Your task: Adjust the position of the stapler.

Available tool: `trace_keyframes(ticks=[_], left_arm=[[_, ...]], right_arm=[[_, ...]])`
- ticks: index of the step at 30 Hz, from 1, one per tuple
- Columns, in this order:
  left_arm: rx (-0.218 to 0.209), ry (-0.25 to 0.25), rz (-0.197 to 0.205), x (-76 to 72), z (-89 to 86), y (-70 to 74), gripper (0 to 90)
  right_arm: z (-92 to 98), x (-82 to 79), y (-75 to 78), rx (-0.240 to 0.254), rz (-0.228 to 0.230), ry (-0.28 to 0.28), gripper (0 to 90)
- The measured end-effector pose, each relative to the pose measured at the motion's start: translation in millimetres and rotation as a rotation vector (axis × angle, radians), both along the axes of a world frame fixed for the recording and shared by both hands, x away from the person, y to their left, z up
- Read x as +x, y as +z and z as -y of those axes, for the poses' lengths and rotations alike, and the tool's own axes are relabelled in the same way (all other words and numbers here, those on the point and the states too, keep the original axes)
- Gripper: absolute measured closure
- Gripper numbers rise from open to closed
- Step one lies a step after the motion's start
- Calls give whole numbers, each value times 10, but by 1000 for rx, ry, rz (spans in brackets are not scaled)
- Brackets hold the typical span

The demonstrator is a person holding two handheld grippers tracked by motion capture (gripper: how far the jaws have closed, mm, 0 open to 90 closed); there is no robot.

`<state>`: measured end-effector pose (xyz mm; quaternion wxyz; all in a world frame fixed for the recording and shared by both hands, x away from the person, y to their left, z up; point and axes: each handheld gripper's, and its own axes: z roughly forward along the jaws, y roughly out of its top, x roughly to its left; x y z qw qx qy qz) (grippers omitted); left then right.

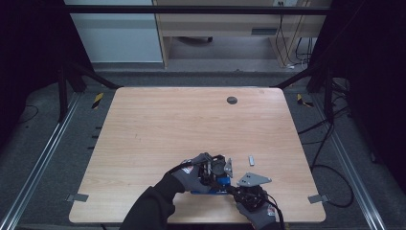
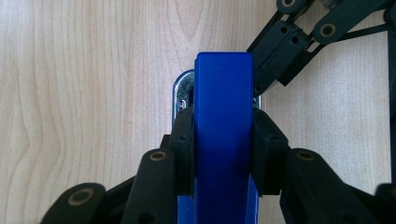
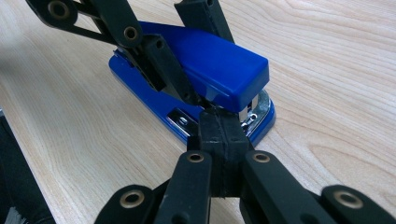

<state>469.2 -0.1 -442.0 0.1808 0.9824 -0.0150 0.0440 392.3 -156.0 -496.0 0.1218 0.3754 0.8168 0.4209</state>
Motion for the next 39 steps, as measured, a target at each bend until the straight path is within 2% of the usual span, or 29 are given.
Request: trace_keyframes(ticks=[1,4,6,7,11,14,24,31,39], left_arm=[[11,-11,9,3,2,10,660],[-5,4,-3,-10,-5,-3,660],[5,-11,11,1,-9,4,660],[-6,-4,4,-3,-11,-1,660],[-3,-12,7,5,-18,0,660],[-28,5,-10,3,-26,-12,661],[-36,6,-16,5,-38,-13,661],[-28,2,-9,8,-34,-8,661],[-28,13,-29,15,-30,-9,661]], right_arm=[[0,0,0,0,0,0,900],[8,5,1,5,-8,0,900],[-8,-3,6,-13,8,7,900],[-8,-3,6,-13,8,7,900],[-7,-4,3,-11,8,3,900],[-5,-1,1,-5,6,3,900],[-2,0,0,-1,2,3,900],[-4,0,2,-8,8,9,900],[6,14,-2,7,-4,9,900]])
